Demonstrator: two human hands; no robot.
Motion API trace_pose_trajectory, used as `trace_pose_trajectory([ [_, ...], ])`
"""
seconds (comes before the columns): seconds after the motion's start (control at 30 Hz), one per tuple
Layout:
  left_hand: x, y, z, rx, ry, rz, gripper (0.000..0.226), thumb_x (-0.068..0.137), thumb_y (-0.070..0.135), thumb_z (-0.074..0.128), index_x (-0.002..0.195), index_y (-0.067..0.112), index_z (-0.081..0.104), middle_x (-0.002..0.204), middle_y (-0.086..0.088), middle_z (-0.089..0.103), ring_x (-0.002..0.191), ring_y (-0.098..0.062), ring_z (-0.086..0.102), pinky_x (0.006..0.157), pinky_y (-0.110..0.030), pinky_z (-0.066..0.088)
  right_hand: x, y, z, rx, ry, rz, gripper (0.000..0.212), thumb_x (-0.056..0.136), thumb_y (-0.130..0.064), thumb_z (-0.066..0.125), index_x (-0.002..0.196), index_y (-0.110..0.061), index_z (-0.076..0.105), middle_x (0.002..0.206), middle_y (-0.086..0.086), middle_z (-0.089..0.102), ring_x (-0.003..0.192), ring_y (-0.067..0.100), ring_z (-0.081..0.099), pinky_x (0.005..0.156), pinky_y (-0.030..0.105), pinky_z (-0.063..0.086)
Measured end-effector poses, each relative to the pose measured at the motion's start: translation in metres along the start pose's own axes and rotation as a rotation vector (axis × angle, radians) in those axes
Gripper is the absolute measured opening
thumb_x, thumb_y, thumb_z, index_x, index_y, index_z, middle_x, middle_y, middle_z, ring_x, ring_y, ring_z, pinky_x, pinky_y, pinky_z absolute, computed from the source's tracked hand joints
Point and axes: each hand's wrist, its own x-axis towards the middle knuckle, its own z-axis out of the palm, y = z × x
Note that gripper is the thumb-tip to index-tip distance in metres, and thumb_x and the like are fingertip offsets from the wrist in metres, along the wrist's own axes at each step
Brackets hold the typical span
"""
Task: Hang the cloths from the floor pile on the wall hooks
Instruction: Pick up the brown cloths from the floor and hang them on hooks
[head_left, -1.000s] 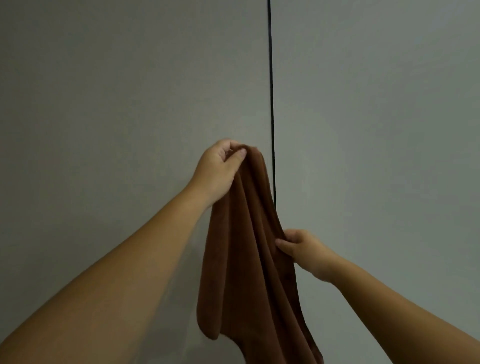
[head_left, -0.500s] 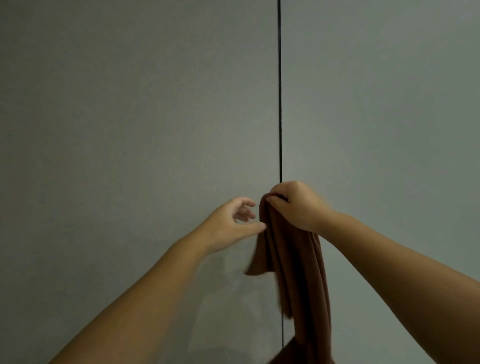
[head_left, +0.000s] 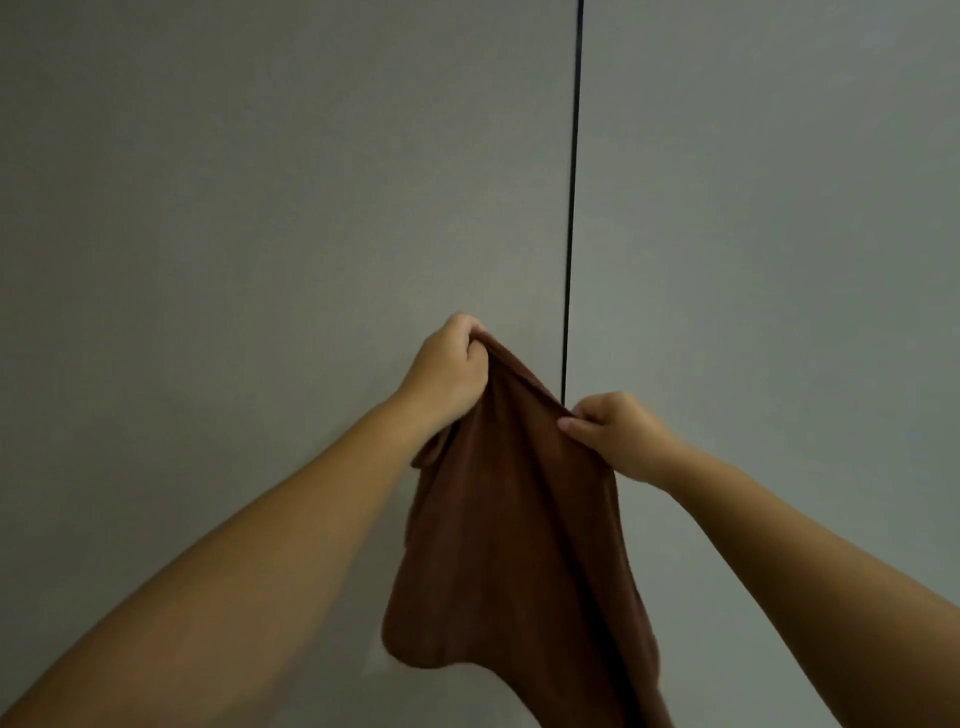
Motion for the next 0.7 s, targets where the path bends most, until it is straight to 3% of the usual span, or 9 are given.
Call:
trace_pose_trajectory([
  [0.13,0.012,-0.004,-0.032,0.047,0.053,-0.005,0.015,0.094,0.012,0.037,0.097,0.017,0.051,0.083,0.009,0.051,0.074,-0.002,0.048,0.058,-0.016,0.033,-0.008,0.023,0.039,0.285,-0.166,0.094,0.020,0.093,-0.021,0.057,0.080,-0.011,0.068,0.076,0.009,0.068,0.072,0.022,0.062,0.076,0.037,0.053],
  [0.23,0.011,-0.016,-0.047,0.105,0.043,-0.022,0.016,0.095,0.013,0.036,0.099,0.017,0.050,0.085,0.006,0.051,0.074,-0.002,0.048,0.058,-0.016,0.034,-0.012,0.016,0.063,0.462,-0.223,0.106,0.025,0.096,-0.020,0.051,0.076,-0.012,0.064,0.069,0.006,0.060,0.064,0.017,0.055,0.065,0.032,0.048],
  [0.37,0.003,-0.048,-0.070,0.187,-0.054,-0.209,0.021,0.094,0.014,0.036,0.107,0.015,0.052,0.098,-0.001,0.055,0.082,-0.012,0.052,0.064,-0.025,0.039,-0.005,-0.008,0.065,0.442,-0.060,0.030,0.028,0.094,-0.028,0.055,0.069,-0.017,0.061,0.058,-0.003,0.059,0.054,0.010,0.053,0.052,0.022,0.043],
  [0.47,-0.011,-0.075,-0.076,0.255,-0.166,-0.338,0.019,0.087,0.010,0.045,0.100,0.016,0.057,0.100,-0.004,0.059,0.089,-0.019,0.055,0.072,-0.028,0.041,0.006,-0.029,0.055,0.371,-0.055,-0.052,0.023,0.087,-0.033,0.066,0.071,-0.016,0.063,0.060,-0.003,0.061,0.054,0.008,0.056,0.050,0.021,0.046],
  [0.53,-0.025,-0.084,-0.066,0.119,-0.293,-0.316,0.023,0.078,0.005,0.053,0.091,0.022,0.059,0.095,0.000,0.062,0.094,-0.021,0.060,0.074,-0.026,0.046,0.016,-0.046,0.051,0.276,-0.070,-0.107,0.021,0.085,-0.033,0.067,0.075,-0.015,0.065,0.067,-0.001,0.065,0.058,0.009,0.059,0.054,0.021,0.049],
  [0.6,-0.040,-0.086,-0.054,-0.181,-0.479,-0.300,0.033,0.070,0.003,0.057,0.095,0.024,0.061,0.100,0.001,0.065,0.101,-0.019,0.062,0.085,-0.026,0.049,0.024,-0.062,0.050,0.187,-0.059,-0.168,0.021,0.085,-0.033,0.068,0.074,-0.015,0.065,0.067,-0.002,0.063,0.057,0.007,0.056,0.054,0.019,0.045],
  [0.7,-0.055,-0.084,-0.029,-0.434,-0.611,-0.287,0.028,0.082,0.005,0.063,0.108,0.013,0.063,0.108,-0.005,0.068,0.106,-0.017,0.063,0.098,-0.029,0.047,0.033,-0.075,0.051,0.085,-0.070,-0.227,0.022,0.085,-0.033,0.068,0.072,-0.016,0.065,0.069,-0.001,0.061,0.059,0.008,0.052,0.054,0.019,0.042],
])
